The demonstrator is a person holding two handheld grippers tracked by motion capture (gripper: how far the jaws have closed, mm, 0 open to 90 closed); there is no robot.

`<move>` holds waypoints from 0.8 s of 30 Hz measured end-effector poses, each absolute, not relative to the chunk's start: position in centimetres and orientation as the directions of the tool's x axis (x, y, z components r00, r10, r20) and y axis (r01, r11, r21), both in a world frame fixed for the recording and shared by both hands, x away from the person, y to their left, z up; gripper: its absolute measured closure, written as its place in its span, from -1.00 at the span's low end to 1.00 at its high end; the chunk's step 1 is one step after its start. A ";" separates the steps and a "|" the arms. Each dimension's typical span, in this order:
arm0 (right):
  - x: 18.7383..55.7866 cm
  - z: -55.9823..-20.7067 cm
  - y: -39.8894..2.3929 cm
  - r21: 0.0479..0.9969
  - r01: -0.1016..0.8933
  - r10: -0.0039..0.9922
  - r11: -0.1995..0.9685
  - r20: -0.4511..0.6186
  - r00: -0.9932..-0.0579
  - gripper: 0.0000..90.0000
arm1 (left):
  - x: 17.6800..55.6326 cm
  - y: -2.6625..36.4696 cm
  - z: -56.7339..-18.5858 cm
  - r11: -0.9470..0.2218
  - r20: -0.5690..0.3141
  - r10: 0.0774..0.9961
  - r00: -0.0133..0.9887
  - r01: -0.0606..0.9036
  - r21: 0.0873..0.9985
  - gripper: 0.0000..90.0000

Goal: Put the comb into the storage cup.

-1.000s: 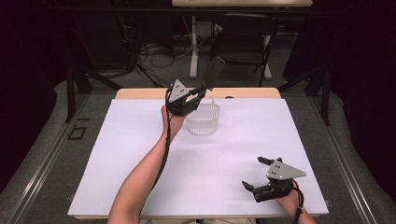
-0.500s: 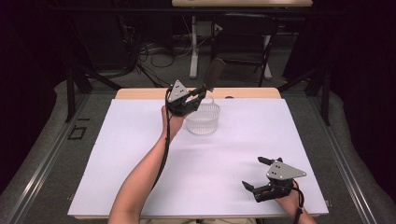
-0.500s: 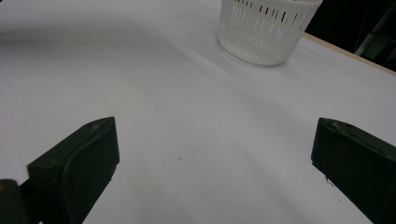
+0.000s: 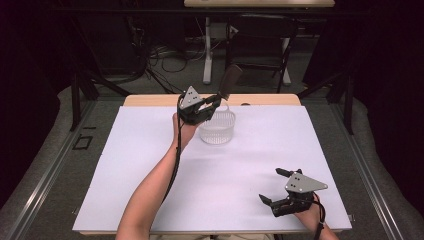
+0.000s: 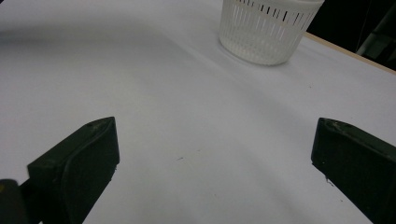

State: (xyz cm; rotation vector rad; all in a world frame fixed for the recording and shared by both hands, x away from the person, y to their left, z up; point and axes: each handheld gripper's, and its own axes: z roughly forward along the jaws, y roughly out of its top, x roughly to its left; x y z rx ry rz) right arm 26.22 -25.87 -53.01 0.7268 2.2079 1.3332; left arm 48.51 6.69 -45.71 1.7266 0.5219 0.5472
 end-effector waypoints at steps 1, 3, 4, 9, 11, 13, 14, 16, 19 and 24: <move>26.2 -53.0 -25.9 0.898 0.206 0.646 0.390 -0.107 -0.756 -0.99 | 48.5 6.7 -45.8 -0.211 0.084 0.607 0.790 0.059 0.976 0.61; 26.2 -53.0 -25.9 0.897 0.203 0.645 0.393 -0.111 -0.756 -0.99 | 48.6 6.7 -45.9 -0.211 0.080 0.608 0.790 0.064 0.975 0.61; 26.2 -53.0 -25.9 0.897 0.204 0.644 0.392 -0.110 -0.757 -0.99 | 48.6 6.7 -45.9 -0.210 0.078 0.608 0.790 0.066 0.975 0.61; 26.2 -53.0 -25.9 0.897 0.202 0.645 0.392 -0.112 -0.756 -0.99 | 48.7 6.8 -46.1 -0.222 0.082 0.604 0.793 0.069 0.973 0.60; 26.3 -53.0 -25.9 0.897 0.200 0.644 0.394 -0.114 -0.756 -0.99 | 48.7 6.7 -46.2 -0.235 0.089 0.601 0.794 0.069 0.970 0.60; 26.3 -53.0 -25.9 0.897 0.200 0.645 0.394 -0.114 -0.756 -0.99 | 48.7 6.7 -46.3 -0.246 0.095 0.599 0.795 0.070 0.967 0.60; 26.3 -53.0 -25.9 0.896 0.201 0.644 0.396 -0.115 -0.757 -0.99 | 48.7 6.7 -46.4 -0.247 0.094 0.597 0.797 0.071 0.967 0.60; 26.3 -53.0 -25.9 0.897 0.200 0.644 0.395 -0.114 -0.756 -0.99 | 48.7 6.7 -46.5 -0.247 0.093 0.597 0.797 0.072 0.966 0.60; 26.3 -53.0 -25.9 0.897 0.200 0.644 0.395 -0.114 -0.757 -0.99 | 48.7 6.8 -46.5 -0.256 0.090 0.586 0.805 0.078 0.963 0.60; 26.3 -53.0 -25.9 0.896 0.201 0.643 0.396 -0.114 -0.757 -0.99 | 48.8 6.7 -46.7 -0.281 0.101 0.573 0.813 0.079 0.956 0.60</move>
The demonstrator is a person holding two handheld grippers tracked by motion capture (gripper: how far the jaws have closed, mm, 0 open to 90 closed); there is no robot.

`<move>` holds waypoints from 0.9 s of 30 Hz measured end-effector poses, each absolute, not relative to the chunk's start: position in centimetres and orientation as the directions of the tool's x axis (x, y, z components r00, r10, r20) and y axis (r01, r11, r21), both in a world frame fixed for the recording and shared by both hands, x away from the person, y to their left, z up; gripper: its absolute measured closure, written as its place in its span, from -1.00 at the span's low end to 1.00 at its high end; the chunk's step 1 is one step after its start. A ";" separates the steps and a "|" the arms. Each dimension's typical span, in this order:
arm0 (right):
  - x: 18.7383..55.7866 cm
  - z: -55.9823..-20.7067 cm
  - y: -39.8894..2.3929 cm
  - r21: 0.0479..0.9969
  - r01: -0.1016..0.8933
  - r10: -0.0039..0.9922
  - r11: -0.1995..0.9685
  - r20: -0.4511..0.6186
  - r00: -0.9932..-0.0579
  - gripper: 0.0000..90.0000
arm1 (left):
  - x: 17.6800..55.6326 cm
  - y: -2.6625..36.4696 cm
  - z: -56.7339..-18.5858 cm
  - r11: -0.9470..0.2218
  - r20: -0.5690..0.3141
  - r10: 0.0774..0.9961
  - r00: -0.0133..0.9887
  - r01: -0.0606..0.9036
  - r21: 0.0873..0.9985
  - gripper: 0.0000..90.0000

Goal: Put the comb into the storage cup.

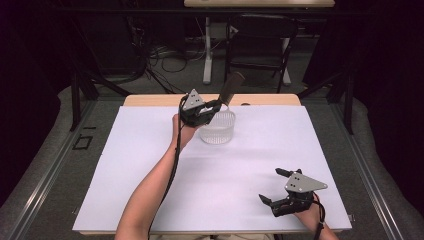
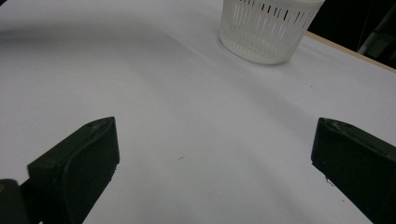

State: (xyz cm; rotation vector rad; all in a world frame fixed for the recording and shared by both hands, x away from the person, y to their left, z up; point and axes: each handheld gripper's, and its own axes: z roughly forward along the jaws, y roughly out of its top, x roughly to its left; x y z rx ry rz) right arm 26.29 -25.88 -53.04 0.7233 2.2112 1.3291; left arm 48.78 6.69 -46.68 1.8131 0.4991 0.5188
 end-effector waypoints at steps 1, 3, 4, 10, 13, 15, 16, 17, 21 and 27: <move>26.3 -53.1 -25.9 0.896 0.201 0.644 0.396 -0.115 -0.757 -0.99 | 48.8 6.7 -46.7 -0.283 0.100 0.571 0.815 0.081 0.956 0.60; 26.3 -53.1 -25.9 0.896 0.203 0.644 0.395 -0.112 -0.757 -0.99 | 48.8 6.7 -46.8 -0.287 0.099 0.564 0.819 0.082 0.954 0.60; 26.3 -53.1 -25.9 0.896 0.203 0.644 0.395 -0.113 -0.756 -0.99 | 48.8 6.6 -46.8 -0.289 0.099 0.563 0.820 0.083 0.954 0.60; 26.3 -53.1 -25.9 0.896 0.205 0.644 0.395 -0.111 -0.757 -0.99 | 48.8 6.5 -46.9 -0.307 0.104 0.548 0.830 0.084 0.948 0.60; 26.3 -53.0 -25.9 0.896 0.203 0.643 0.395 -0.112 -0.758 -0.99 | 49.0 6.5 -47.0 -0.314 0.095 0.533 0.841 0.092 0.945 0.60; 26.3 -53.1 -25.9 0.896 0.203 0.644 0.395 -0.112 -0.757 -0.99 | 49.0 6.5 -47.1 -0.325 0.093 0.523 0.847 0.098 0.941 0.60; 26.3 -53.1 -25.9 0.896 0.203 0.644 0.396 -0.113 -0.757 -0.99 | 49.0 6.5 -47.1 -0.328 0.091 0.521 0.849 0.100 0.939 0.60; 26.3 -53.1 -25.9 0.896 0.202 0.644 0.395 -0.114 -0.757 -0.99 | 49.1 6.5 -47.2 -0.330 0.092 0.520 0.849 0.101 0.938 0.60; 26.3 -53.1 -25.9 0.896 0.202 0.645 0.395 -0.114 -0.756 -0.99 | 49.1 6.4 -47.2 -0.333 0.093 0.516 0.852 0.099 0.938 0.60; 26.3 -53.0 -25.9 0.896 0.200 0.644 0.397 -0.116 -0.756 -0.99 | 49.0 6.4 -47.3 -0.334 0.096 0.517 0.850 0.097 0.937 0.60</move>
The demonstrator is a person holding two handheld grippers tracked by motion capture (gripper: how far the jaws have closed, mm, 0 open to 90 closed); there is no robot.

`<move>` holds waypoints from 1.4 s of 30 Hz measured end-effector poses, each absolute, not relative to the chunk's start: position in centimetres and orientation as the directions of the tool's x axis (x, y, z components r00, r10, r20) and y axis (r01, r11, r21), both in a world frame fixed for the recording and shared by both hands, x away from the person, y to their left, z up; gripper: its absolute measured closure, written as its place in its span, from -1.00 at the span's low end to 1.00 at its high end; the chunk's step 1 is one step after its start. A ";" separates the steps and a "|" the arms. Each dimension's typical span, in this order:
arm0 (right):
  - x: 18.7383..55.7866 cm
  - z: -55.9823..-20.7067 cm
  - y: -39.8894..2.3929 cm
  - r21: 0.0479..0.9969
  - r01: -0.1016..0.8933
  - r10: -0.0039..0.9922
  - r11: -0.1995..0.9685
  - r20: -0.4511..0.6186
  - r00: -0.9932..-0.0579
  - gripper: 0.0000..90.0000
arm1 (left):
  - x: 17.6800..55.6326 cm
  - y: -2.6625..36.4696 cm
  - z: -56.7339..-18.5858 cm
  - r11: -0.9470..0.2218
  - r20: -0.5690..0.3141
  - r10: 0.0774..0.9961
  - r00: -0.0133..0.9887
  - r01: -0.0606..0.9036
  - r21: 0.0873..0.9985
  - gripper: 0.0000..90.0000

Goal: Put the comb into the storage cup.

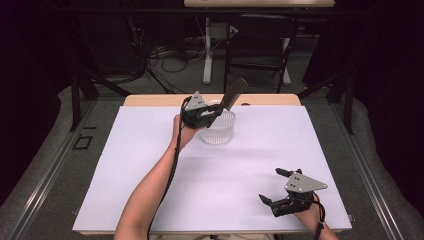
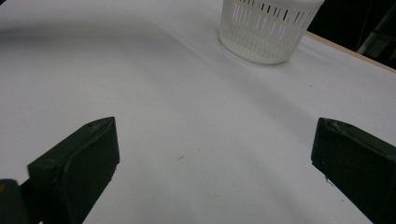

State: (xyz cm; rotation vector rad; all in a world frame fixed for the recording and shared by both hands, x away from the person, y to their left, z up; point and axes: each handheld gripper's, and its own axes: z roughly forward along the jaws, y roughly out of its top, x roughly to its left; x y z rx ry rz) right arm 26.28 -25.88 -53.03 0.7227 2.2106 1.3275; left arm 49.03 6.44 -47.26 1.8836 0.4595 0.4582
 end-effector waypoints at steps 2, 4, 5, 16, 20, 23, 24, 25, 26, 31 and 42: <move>26.3 -53.0 -25.9 0.896 0.200 0.644 0.396 -0.116 -0.756 -0.99 | 49.0 6.4 -47.4 -0.337 0.097 0.516 0.851 0.098 0.937 0.60; 26.3 -53.0 -25.9 0.896 0.199 0.644 0.396 -0.116 -0.756 -0.99 | 49.1 6.5 -47.5 -0.337 0.095 0.515 0.852 0.100 0.936 0.60; 26.3 -53.0 -25.9 0.896 0.199 0.644 0.396 -0.116 -0.756 -0.99 | 49.1 6.5 -47.5 -0.337 0.092 0.514 0.853 0.102 0.936 0.60; 26.3 -53.1 -25.9 0.897 0.203 0.646 0.394 -0.112 -0.755 -0.99 | 49.1 6.5 -48.1 -0.352 0.091 0.508 0.856 0.110 0.929 0.60; 26.3 -53.1 -25.8 0.897 0.204 0.644 0.392 -0.110 -0.757 -0.99 | 49.1 6.4 -48.2 -0.368 0.093 0.504 0.859 0.116 0.923 0.60; 26.3 -53.1 -25.8 0.896 0.204 0.644 0.394 -0.110 -0.757 -0.99 | 49.2 6.5 -48.3 -0.369 0.088 0.502 0.860 0.121 0.922 0.60; 26.3 -53.1 -25.8 0.896 0.206 0.644 0.393 -0.109 -0.757 -0.99 | 49.2 6.5 -48.3 -0.371 0.088 0.502 0.860 0.123 0.921 0.60; 26.3 -53.1 -25.8 0.896 0.204 0.645 0.394 -0.111 -0.756 -0.99 | 49.2 6.4 -48.3 -0.376 0.090 0.500 0.861 0.122 0.919 0.60; 26.3 -53.1 -25.8 0.896 0.204 0.645 0.395 -0.112 -0.756 -0.99 | 49.2 6.4 -48.3 -0.381 0.095 0.500 0.861 0.120 0.917 0.60; 26.2 -53.0 -25.8 0.896 0.202 0.645 0.395 -0.114 -0.756 -0.98 | 49.3 6.2 -48.6 -0.394 0.093 0.495 0.864 0.128 0.910 0.60; 26.2 -53.0 -25.7 0.896 0.197 0.641 0.398 -0.118 -0.759 -0.98 | 49.7 5.6 -49.4 -0.473 0.113 0.472 0.874 0.143 0.869 0.60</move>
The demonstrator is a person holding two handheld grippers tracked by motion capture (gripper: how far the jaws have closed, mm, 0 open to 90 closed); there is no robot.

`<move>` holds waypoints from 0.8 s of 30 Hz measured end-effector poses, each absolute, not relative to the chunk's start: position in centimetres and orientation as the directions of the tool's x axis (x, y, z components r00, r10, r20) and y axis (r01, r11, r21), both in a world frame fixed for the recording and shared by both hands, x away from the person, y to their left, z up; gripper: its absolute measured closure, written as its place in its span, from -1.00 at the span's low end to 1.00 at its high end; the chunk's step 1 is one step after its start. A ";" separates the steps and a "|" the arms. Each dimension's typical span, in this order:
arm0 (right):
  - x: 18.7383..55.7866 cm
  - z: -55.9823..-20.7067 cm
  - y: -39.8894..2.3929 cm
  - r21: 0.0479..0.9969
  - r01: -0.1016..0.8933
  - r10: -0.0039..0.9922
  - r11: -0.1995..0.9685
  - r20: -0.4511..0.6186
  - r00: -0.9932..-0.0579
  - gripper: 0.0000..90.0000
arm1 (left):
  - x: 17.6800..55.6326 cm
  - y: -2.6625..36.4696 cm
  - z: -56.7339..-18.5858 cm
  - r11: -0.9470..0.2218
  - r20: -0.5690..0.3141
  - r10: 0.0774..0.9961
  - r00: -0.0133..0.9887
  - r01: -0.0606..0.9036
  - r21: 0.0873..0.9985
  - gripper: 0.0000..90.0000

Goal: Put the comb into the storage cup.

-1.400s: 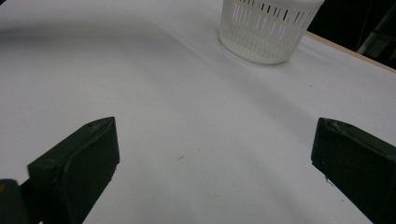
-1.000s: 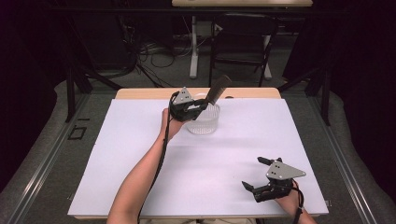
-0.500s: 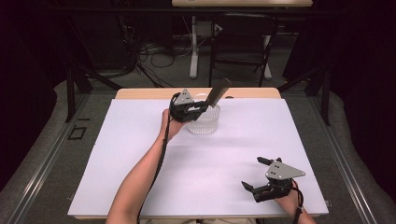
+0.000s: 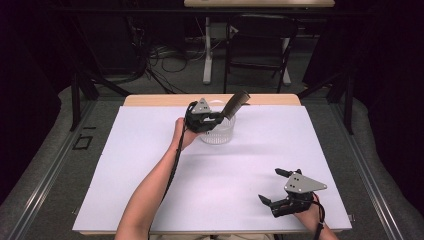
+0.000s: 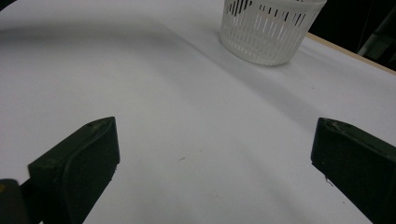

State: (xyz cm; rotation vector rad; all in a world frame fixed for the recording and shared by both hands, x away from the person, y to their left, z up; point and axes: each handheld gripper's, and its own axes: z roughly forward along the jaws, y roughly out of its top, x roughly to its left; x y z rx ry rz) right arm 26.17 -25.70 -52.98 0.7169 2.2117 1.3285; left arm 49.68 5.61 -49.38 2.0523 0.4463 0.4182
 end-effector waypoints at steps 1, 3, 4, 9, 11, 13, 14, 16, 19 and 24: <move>26.2 -53.0 -25.7 0.896 0.197 0.641 0.399 -0.118 -0.759 -0.98 | 49.7 5.6 -49.4 -0.475 0.113 0.471 0.875 0.144 0.868 0.60; 26.2 -53.0 -25.7 0.895 0.198 0.640 0.400 -0.118 -0.759 -0.98 | 49.7 5.6 -49.4 -0.478 0.111 0.467 0.877 0.145 0.866 0.60; 26.2 -53.0 -25.7 0.895 0.198 0.640 0.400 -0.118 -0.759 -0.98 | 49.7 5.6 -49.5 -0.483 0.112 0.468 0.876 0.147 0.863 0.60; 26.2 -53.0 -25.7 0.894 0.197 0.638 0.403 -0.120 -0.760 -0.98 | 49.9 5.5 -49.8 -0.491 0.105 0.474 0.874 0.164 0.855 0.60; 26.2 -53.0 -25.7 0.894 0.197 0.639 0.403 -0.121 -0.760 -0.98 | 49.9 5.4 -49.9 -0.493 0.099 0.474 0.875 0.171 0.853 0.60; 26.2 -53.0 -25.7 0.893 0.198 0.638 0.404 -0.120 -0.760 -0.98 | 50.0 5.3 -50.0 -0.502 0.105 0.471 0.876 0.168 0.848 0.60; 26.2 -53.0 -25.7 0.893 0.199 0.638 0.404 -0.120 -0.760 -0.98 | 50.0 5.3 -50.0 -0.504 0.100 0.467 0.878 0.172 0.846 0.60; 26.2 -53.0 -25.7 0.894 0.197 0.638 0.404 -0.121 -0.760 -0.98 | 50.0 5.2 -50.1 -0.519 0.109 0.464 0.879 0.170 0.837 0.59; 26.2 -53.0 -25.6 0.894 0.196 0.638 0.403 -0.120 -0.761 -0.98 | 49.9 5.1 -50.1 -0.527 0.114 0.464 0.879 0.170 0.833 0.59; 26.2 -53.0 -25.7 0.893 0.195 0.636 0.405 -0.122 -0.762 -0.98 | 49.9 4.9 -50.0 -0.537 0.124 0.466 0.876 0.169 0.826 0.48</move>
